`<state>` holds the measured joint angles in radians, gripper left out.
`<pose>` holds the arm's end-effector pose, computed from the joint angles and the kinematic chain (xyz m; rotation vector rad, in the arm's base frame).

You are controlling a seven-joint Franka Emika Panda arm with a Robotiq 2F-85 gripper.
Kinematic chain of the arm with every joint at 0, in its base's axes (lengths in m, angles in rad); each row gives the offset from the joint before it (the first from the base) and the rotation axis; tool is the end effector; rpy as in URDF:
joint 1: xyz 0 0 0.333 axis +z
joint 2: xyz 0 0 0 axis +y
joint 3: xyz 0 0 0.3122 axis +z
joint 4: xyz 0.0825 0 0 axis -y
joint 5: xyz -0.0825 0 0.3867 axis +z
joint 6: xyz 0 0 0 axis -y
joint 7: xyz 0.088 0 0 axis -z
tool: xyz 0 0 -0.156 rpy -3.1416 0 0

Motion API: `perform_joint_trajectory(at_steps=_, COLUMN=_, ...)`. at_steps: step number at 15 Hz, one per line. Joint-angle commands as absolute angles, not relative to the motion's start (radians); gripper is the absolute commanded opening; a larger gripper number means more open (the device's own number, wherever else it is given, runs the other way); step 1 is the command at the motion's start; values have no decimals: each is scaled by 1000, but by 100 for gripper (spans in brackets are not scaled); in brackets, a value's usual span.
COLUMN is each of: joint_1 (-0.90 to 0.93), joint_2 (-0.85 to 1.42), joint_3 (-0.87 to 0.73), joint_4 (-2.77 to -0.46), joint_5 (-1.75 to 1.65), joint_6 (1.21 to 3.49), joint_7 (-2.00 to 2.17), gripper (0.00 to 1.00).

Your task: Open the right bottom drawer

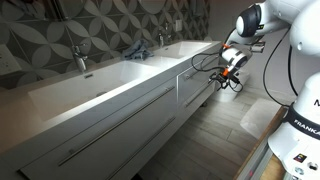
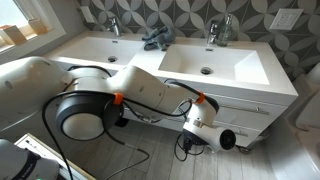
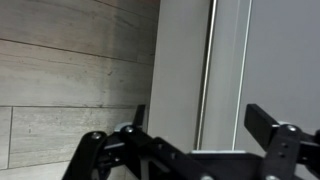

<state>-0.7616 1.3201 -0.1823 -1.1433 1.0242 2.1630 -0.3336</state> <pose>0.4816 -0.5071 -0.0727 -2.0937 1.4388 -0.1869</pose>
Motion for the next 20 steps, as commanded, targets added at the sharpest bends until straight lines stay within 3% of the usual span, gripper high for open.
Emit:
perform_joint_trajectory(at_steps=1, joint_1=-762, joint_2=1326, joint_3=-182, joint_4=-1133, joint_5=1022, joint_6=2162, joint_7=-329, gripper=100)
perform_joint_trajectory(at_steps=13, joint_1=-799, joint_2=1555, joint_3=-24, joint_4=-897, joint_5=999, joint_6=2325, joint_7=-281, gripper=100)
perform_joint_trajectory(at_steps=14, joint_1=-801, joint_2=1492, joint_3=0, joint_4=-994, joint_5=1010, joint_6=2364, joint_7=-318, gripper=100)
perform_joint_trajectory(at_steps=20, joint_1=-795, joint_2=1501, joint_3=50, joint_4=-1010, joint_5=1016, joint_6=2466, joint_7=-317, gripper=100)
